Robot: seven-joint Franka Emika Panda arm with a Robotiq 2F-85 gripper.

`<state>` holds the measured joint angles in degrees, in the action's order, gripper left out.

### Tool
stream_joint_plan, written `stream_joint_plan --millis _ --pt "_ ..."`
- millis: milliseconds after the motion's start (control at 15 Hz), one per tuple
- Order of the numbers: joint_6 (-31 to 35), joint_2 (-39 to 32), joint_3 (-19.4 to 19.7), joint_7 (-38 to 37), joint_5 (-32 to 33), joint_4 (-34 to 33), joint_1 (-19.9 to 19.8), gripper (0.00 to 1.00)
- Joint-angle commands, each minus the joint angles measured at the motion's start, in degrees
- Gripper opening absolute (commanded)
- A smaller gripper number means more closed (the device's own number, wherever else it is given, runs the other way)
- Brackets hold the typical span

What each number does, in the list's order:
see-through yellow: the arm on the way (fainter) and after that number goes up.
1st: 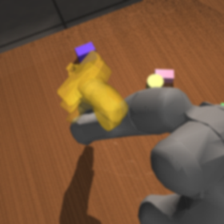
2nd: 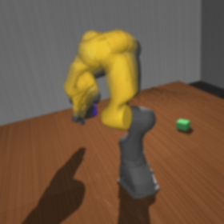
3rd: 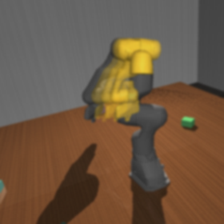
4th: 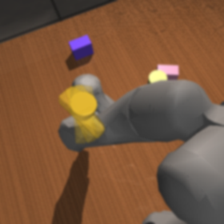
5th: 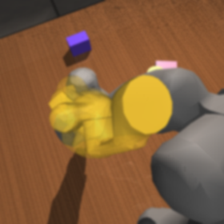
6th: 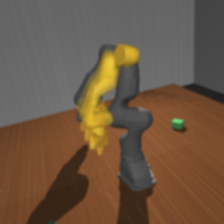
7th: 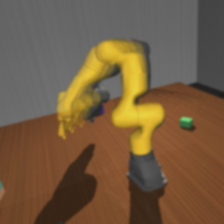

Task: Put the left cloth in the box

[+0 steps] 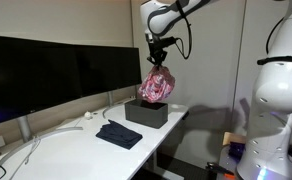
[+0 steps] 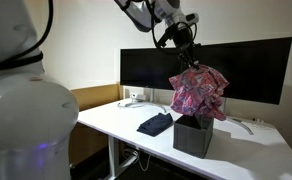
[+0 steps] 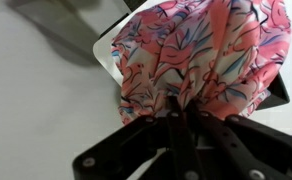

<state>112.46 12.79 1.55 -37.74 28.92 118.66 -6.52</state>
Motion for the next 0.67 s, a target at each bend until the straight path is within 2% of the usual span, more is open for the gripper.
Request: stream_joint_plan --millis 0,600 --pt "1.28 -2.26 -0.83 0.47 1.02 -2.48 -0.23 0.02" --pt "1.33 -7.76 -0.71 1.17 0.91 -8.65 1.01 0.02"
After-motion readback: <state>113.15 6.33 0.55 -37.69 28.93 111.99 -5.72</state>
